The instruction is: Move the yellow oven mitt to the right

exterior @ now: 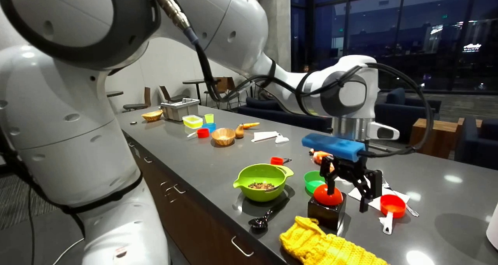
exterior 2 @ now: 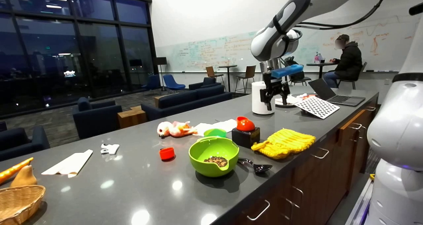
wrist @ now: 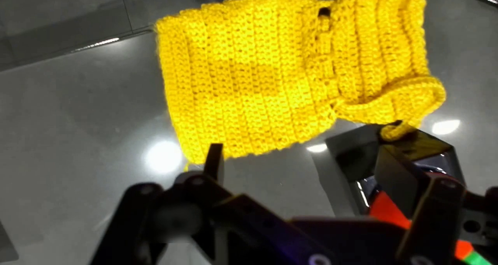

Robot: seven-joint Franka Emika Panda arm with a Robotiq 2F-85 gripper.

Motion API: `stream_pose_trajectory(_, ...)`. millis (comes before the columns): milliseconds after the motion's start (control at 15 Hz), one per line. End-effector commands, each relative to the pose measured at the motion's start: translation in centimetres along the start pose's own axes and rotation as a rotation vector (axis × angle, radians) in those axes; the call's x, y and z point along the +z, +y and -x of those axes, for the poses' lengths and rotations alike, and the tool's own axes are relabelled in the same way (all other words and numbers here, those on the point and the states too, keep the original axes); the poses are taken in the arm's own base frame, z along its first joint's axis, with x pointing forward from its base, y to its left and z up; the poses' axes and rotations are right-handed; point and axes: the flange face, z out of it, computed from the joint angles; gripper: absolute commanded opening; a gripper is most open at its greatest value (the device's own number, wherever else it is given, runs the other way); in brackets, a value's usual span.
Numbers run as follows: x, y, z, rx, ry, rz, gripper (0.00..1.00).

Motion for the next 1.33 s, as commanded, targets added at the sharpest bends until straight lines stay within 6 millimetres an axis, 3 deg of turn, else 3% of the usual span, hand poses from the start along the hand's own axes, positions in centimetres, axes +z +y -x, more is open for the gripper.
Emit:
stream_pose_trajectory(0, -3.1, -3.3, 2.1, 0.029, 0.078, -0.033, 1.0)
stream_pose_trajectory(467, -5.7, -11.5, 3.3, -0.001, 0.138, -0.165, 1.0)
stream_pose_trajectory(867, -7.5, -18.9, 4.6, -0.084, 0.176, -0.145, 1.0)
stream_pose_trajectory(1067, -7.9, -21.5, 5.5, -0.108, 0.175, -0.133, 1.0)
stream_pose_trajectory(1133, -7.2, -20.6, 4.5, -0.11, 0.158, -0.137, 1.0)
stream_pose_trajectory(1267, -7.4, -21.7, 4.9, -0.118, 0.162, -0.134, 1.0)
